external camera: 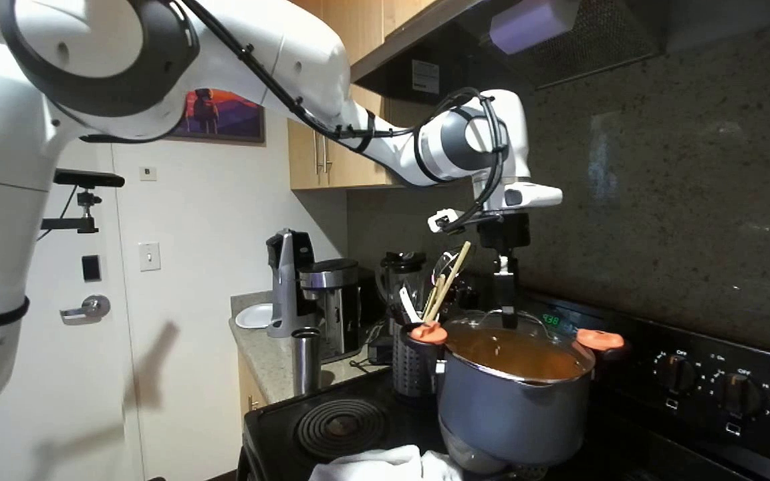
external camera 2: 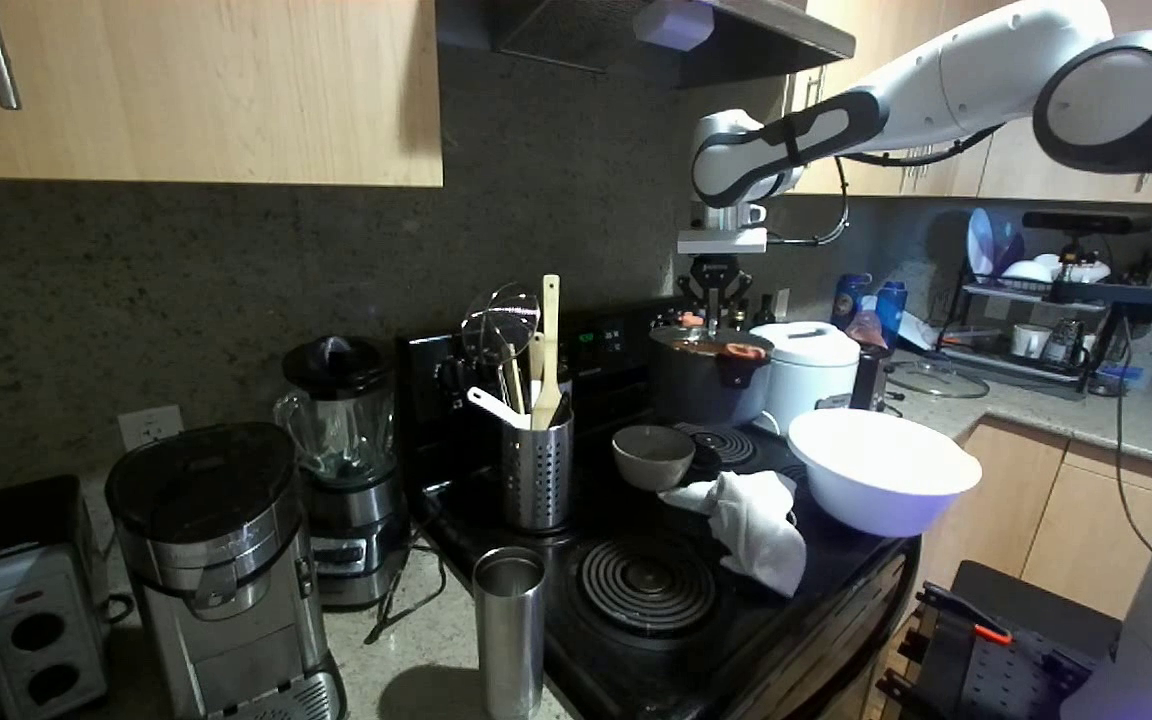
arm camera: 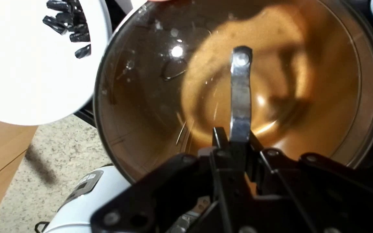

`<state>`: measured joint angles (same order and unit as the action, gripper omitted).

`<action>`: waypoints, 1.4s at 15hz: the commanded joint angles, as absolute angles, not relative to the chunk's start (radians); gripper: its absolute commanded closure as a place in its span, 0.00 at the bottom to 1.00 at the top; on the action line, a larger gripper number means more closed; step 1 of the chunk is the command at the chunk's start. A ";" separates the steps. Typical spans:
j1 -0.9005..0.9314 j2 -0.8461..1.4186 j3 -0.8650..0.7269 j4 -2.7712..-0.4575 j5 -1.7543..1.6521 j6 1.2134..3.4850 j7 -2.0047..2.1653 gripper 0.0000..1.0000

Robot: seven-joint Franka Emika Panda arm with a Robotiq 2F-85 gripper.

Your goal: Move the pot from left to right

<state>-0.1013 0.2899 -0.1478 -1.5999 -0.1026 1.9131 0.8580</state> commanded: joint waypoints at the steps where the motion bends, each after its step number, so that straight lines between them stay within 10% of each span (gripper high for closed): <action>1: -0.122 0.373 -0.167 -1.426 -0.096 1.867 0.759 0.92; 21: -0.215 0.607 -0.250 -1.188 -0.098 1.863 0.655 0.92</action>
